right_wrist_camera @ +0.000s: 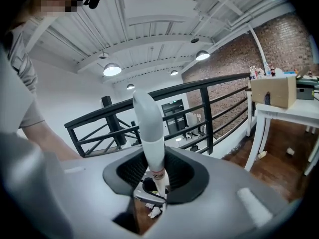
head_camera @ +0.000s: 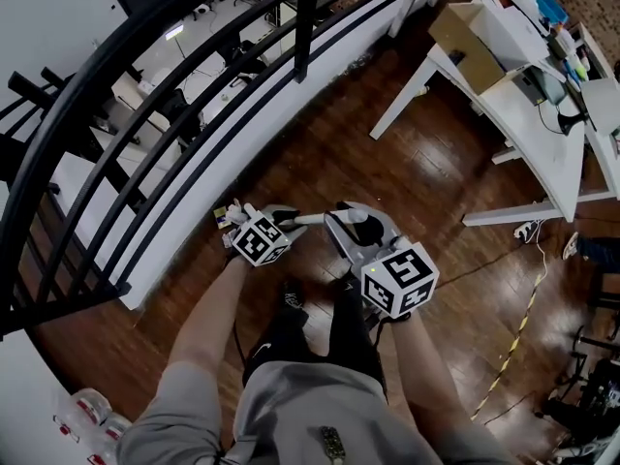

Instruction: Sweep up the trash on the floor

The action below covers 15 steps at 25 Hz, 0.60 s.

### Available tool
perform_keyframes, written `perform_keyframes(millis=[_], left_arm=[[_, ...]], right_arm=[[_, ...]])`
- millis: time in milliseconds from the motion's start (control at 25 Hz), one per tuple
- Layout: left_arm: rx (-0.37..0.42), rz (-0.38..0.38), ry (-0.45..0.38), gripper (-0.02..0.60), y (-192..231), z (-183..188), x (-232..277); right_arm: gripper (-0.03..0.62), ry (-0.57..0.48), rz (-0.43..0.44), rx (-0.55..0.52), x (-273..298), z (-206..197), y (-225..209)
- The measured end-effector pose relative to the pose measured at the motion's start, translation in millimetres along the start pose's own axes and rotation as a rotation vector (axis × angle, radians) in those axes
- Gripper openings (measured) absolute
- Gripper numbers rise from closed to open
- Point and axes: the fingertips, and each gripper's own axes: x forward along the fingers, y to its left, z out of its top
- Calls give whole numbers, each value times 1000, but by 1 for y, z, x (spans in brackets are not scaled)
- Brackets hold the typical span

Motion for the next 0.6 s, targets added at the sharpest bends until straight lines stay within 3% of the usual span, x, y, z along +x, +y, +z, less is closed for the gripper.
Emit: perform_keyframes(millis=[280, 600], left_arm=[[51, 7, -48, 133, -18, 74, 13], [59, -15, -49, 129, -82, 173, 96]], right_arm=[[101, -79, -31, -31, -41, 50, -38], [101, -147, -58, -34, -134, 79, -142]])
